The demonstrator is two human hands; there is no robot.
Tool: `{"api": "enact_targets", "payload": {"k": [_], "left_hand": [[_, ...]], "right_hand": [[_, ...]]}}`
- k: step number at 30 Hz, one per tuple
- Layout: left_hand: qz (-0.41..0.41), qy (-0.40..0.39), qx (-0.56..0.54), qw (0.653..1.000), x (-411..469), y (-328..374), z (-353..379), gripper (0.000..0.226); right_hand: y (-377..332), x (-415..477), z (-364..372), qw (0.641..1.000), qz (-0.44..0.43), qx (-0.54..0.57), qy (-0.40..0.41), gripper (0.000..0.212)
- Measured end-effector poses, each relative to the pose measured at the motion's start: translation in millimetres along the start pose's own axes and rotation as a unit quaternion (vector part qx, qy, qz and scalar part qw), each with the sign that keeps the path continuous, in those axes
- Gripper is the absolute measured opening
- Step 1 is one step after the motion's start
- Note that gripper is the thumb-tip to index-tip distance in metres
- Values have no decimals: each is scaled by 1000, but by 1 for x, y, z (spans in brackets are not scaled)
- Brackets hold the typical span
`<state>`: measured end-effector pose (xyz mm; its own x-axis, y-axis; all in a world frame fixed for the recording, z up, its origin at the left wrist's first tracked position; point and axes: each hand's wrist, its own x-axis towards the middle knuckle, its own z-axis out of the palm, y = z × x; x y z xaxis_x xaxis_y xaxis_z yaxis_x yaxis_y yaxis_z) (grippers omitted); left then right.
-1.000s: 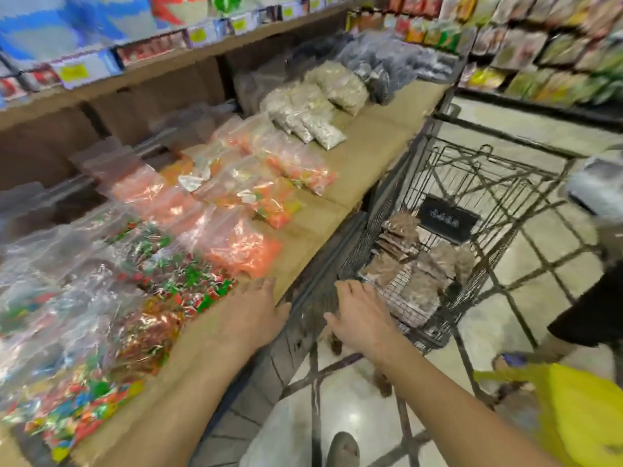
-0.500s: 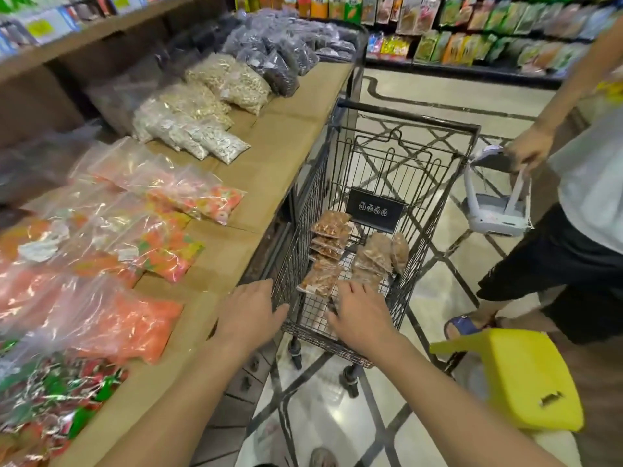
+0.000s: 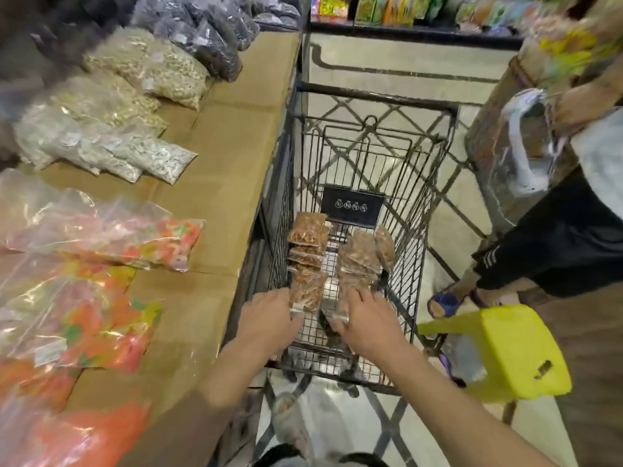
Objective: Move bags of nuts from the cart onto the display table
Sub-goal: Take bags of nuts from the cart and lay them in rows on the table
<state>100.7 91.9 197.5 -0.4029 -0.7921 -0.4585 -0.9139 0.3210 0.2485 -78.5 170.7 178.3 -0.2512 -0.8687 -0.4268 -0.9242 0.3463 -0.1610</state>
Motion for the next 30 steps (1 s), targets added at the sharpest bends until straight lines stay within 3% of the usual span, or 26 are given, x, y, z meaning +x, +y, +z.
{"api": "enact_targets", "payload": {"k": [16, 23, 30], "left_hand": [[-21, -149, -20, 988, 137, 0, 40, 63], [-110, -167, -135, 971, 194, -2, 74, 60], [-218, -151, -290, 919, 254, -10, 125, 54]], "right_hand": [[40, 92, 41, 991, 109, 49, -58, 71], [81, 141, 80, 977, 138, 135, -87, 70], [112, 193, 120, 935, 208, 270, -99, 66]]}}
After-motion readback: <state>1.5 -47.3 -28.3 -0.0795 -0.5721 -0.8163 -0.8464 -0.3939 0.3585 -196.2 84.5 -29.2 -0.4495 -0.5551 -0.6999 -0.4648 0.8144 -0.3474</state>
